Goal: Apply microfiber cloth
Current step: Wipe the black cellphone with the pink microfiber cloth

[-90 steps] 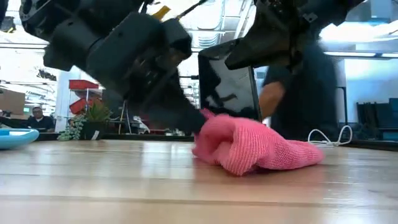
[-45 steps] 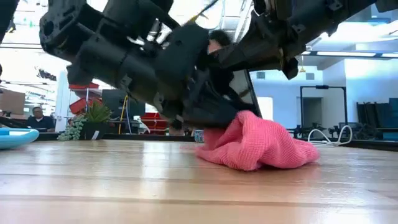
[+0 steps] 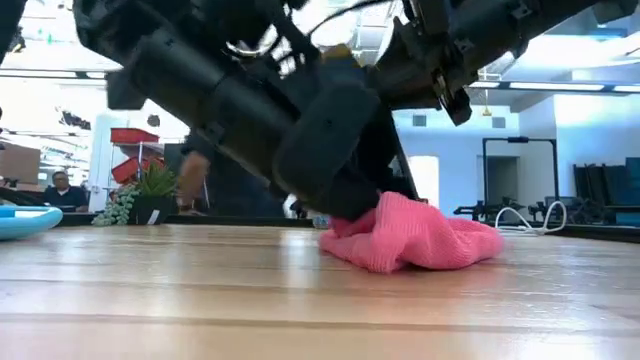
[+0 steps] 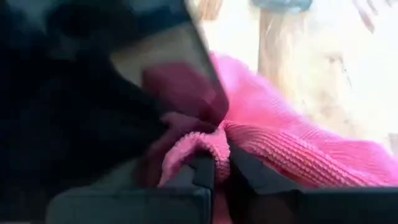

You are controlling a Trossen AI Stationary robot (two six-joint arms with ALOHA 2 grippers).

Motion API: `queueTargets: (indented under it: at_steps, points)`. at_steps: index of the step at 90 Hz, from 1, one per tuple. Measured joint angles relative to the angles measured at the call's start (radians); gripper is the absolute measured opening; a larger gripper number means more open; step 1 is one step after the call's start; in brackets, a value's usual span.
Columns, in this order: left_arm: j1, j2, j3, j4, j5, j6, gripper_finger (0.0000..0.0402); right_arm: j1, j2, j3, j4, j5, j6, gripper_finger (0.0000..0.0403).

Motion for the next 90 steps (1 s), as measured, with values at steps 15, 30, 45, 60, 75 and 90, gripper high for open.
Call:
queueTargets:
  at_steps: [15, 30, 45, 60, 75, 90]
  points:
    - [-0.005, -0.001, 0.0, 0.054, -0.037, 0.059, 0.0, 0.0, 0.0, -0.001, -0.004, 0.0, 0.001, 0.0026]
    - [-0.004, -0.001, -0.002, 0.088, -0.044, 0.078, 0.0, 0.001, 0.0, -0.001, -0.002, 0.006, 0.005, 0.0026]
    - [0.022, -0.004, 0.002, 0.036, -0.048, -0.006, 0.0, 0.005, 0.0, -0.001, -0.002, 0.005, 0.0, 0.0027]
    - [0.053, -0.007, 0.003, -0.043, 0.051, -0.087, 0.0, 0.006, 0.001, -0.002, -0.006, 0.004, -0.001, 0.0027]
    - [0.037, -0.032, 0.005, -0.218, 0.125, -0.13, 0.0, 0.013, 0.001, -0.001, -0.001, 0.001, 0.012, 0.0027]
    - [-0.022, -0.103, 0.006, -0.497, 0.077, -0.224, 0.0, 0.017, 0.0, 0.002, 0.005, -0.01, 0.023, 0.0027]
